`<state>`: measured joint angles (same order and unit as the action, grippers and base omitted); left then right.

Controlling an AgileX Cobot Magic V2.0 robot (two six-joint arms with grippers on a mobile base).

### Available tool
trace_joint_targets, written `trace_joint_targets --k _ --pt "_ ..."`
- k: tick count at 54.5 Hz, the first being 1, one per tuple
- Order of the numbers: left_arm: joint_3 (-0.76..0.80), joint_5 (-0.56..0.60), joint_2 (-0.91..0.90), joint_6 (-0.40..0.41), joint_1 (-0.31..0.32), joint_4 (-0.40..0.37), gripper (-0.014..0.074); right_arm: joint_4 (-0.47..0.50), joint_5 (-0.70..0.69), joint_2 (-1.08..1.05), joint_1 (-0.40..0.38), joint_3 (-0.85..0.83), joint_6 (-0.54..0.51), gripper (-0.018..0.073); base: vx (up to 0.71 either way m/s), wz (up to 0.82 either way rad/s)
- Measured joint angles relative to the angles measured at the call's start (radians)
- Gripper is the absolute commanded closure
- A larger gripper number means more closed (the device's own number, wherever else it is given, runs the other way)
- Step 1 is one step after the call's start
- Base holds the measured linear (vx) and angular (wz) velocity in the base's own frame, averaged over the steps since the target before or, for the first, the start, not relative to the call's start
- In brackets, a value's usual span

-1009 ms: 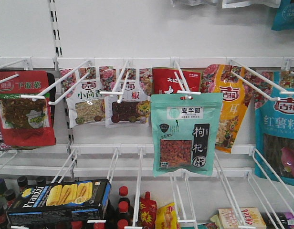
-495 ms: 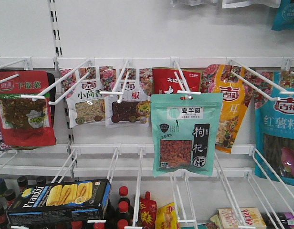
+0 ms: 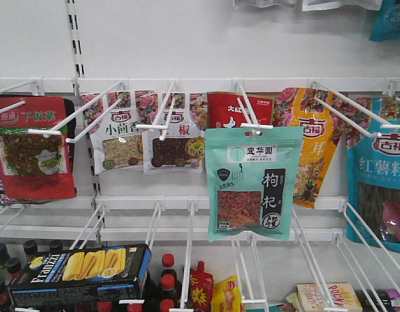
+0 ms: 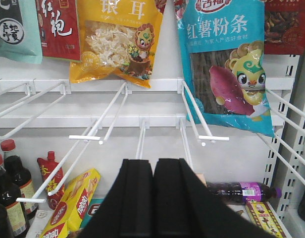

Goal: Pick snacks and fruit into basket

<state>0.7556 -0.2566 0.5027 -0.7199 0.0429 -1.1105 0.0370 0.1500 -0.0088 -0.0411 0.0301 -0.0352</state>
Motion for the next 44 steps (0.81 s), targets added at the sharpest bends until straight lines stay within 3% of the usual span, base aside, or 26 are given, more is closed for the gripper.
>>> trace_joint_targets --k 12,22,29,44 --pt "-0.010 0.010 0.127 -0.024 0.000 -0.149 0.0594 0.000 0.000 0.000 0.000 0.000 0.000 0.0567 0.00 0.00" --pt "-0.094 -0.009 0.238 -0.024 0.000 -0.363 0.0594 0.000 0.000 0.000 0.000 0.000 0.000 0.0567 0.00 0.00" --pt "-0.172 0.004 0.261 -0.024 0.000 -0.455 0.0594 0.000 0.000 0.000 0.000 0.000 0.000 0.0567 0.00 0.00" --pt "-0.281 -0.052 0.261 -0.023 0.000 -0.533 0.0594 0.000 0.000 0.000 0.000 0.000 0.000 0.0567 0.00 0.00"
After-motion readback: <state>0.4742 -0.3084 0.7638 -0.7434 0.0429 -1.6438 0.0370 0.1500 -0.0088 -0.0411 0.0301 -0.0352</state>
